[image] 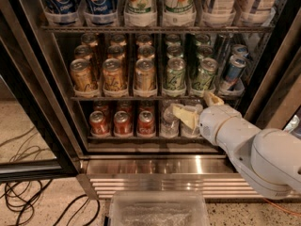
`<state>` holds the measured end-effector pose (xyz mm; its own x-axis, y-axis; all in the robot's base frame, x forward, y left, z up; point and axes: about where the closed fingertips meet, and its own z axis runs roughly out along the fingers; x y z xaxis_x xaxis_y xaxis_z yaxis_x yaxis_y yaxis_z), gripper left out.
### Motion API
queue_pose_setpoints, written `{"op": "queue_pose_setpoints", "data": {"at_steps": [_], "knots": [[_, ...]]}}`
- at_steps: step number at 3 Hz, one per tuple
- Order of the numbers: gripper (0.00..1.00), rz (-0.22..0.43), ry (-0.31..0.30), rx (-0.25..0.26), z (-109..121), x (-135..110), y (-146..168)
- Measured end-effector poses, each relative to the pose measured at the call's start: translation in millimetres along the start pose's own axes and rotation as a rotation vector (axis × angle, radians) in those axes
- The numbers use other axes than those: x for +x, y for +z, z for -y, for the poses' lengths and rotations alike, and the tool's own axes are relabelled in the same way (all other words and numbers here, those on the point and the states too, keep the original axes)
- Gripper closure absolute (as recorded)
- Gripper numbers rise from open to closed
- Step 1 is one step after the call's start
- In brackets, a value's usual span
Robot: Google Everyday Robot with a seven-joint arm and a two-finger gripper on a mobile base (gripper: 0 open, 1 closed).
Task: Pick green can from middle shelf of fridge
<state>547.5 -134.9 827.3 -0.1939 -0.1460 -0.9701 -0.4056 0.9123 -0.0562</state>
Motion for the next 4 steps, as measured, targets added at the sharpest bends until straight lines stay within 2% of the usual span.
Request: {"op": "queue_pose_setpoints", "data": {"at_steps": [1, 2, 3, 4], "knots": [[0.34, -0.012, 0.002, 0.012, 5.6, 3.9, 6.8], [0.40, -0.026, 0.009, 0.051, 18.3, 8.9, 9.1], [0.52, -0.030, 0.019, 0.098, 31.4, 11.4, 7.4], [0.51, -0.015, 0.028, 0.139, 43.5, 7.9, 4.9]]}}
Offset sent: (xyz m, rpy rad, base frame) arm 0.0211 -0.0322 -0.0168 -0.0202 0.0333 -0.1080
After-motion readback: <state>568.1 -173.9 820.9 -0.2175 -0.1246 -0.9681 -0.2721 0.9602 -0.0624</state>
